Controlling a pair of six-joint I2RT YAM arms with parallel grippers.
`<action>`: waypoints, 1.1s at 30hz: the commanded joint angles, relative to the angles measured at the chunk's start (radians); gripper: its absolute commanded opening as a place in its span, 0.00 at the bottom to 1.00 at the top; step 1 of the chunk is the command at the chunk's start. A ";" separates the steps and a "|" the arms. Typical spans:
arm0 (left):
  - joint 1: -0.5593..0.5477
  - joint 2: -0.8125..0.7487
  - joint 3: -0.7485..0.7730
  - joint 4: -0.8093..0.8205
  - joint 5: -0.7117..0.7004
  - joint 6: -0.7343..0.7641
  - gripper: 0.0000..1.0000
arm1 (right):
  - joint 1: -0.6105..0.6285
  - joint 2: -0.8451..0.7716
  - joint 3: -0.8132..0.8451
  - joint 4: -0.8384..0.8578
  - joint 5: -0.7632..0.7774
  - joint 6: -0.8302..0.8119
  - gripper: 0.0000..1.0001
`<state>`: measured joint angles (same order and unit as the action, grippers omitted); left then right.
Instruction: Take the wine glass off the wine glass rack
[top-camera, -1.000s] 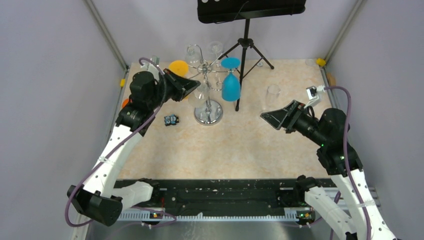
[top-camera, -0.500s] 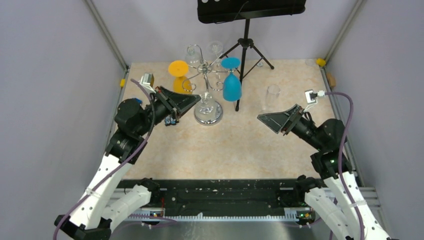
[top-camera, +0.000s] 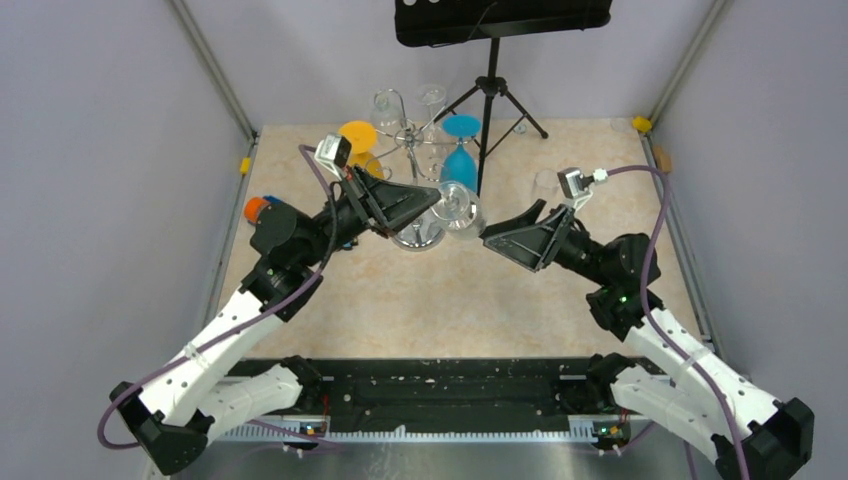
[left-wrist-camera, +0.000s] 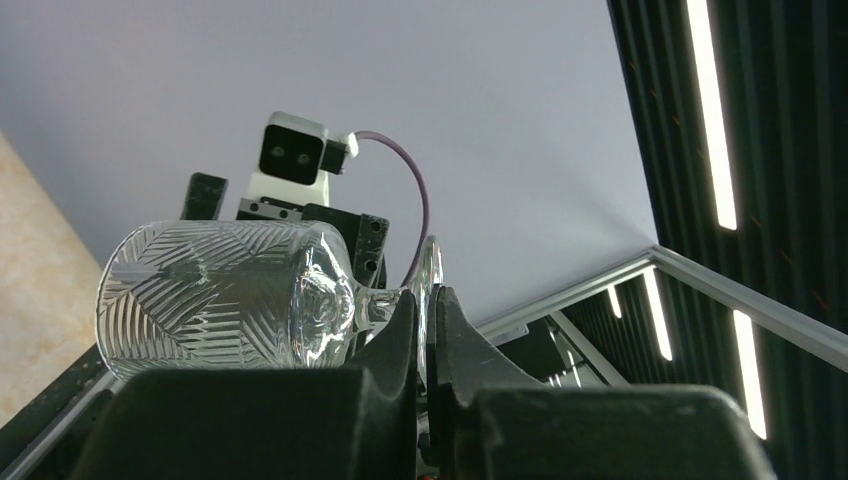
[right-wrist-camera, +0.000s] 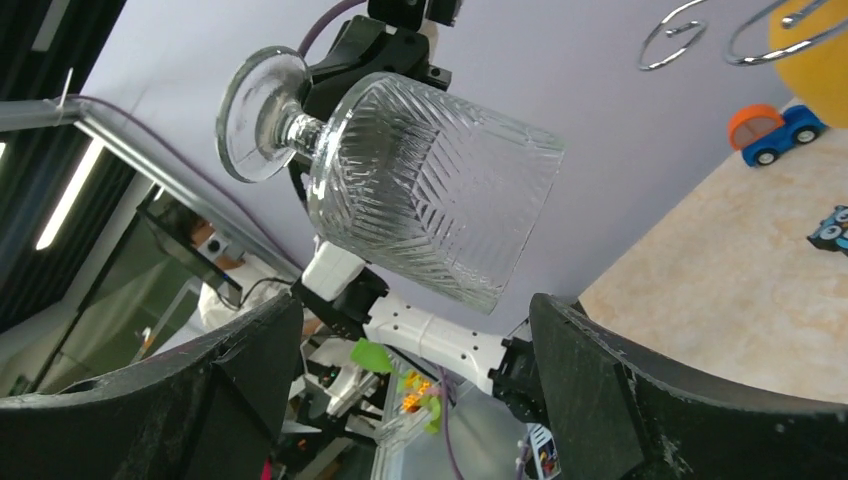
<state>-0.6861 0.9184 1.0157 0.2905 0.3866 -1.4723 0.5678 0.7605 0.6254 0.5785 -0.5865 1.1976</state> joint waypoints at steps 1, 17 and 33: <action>-0.037 -0.018 0.032 0.267 -0.036 -0.044 0.00 | 0.052 0.031 0.061 0.193 0.018 0.011 0.85; -0.167 -0.018 -0.029 0.426 -0.121 -0.088 0.00 | 0.066 0.132 0.027 0.850 0.015 0.211 0.68; -0.232 -0.055 -0.089 0.453 -0.211 0.008 0.00 | 0.119 0.233 0.166 1.036 -0.067 0.263 0.22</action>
<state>-0.9188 0.9009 0.9272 0.7147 0.2363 -1.5215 0.6659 1.0275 0.7212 1.4567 -0.6300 1.4921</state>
